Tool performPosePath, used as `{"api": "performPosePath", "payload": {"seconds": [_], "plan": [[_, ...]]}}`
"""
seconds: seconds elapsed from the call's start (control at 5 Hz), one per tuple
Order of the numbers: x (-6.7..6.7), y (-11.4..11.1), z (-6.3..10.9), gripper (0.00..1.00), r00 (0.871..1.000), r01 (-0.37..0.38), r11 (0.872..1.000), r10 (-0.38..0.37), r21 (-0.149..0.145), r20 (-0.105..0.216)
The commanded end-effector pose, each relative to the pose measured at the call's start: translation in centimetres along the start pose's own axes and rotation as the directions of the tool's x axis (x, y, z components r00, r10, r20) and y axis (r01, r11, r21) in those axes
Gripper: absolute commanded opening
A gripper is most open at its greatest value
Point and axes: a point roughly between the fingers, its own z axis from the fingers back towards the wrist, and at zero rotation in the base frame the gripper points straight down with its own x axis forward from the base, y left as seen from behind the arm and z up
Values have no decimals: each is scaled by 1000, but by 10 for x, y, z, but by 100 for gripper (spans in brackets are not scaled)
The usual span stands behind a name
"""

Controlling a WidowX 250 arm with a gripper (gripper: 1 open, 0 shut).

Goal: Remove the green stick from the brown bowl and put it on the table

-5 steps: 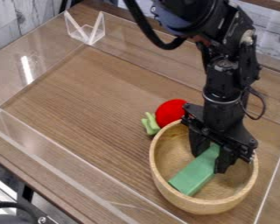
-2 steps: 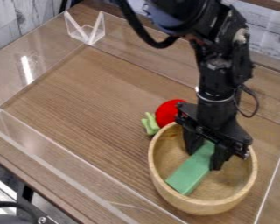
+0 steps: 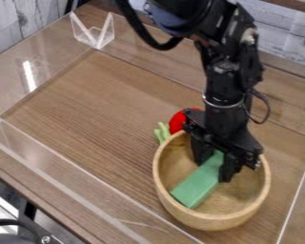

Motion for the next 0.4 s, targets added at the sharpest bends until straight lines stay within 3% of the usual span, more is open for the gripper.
{"api": "performPosePath", "payload": {"seconds": [0.0,0.2], "plan": [[14,10,7,0,998,40,999,-40,2,45],[12,16,9,0,999,-5,1000,5,4,49]]}}
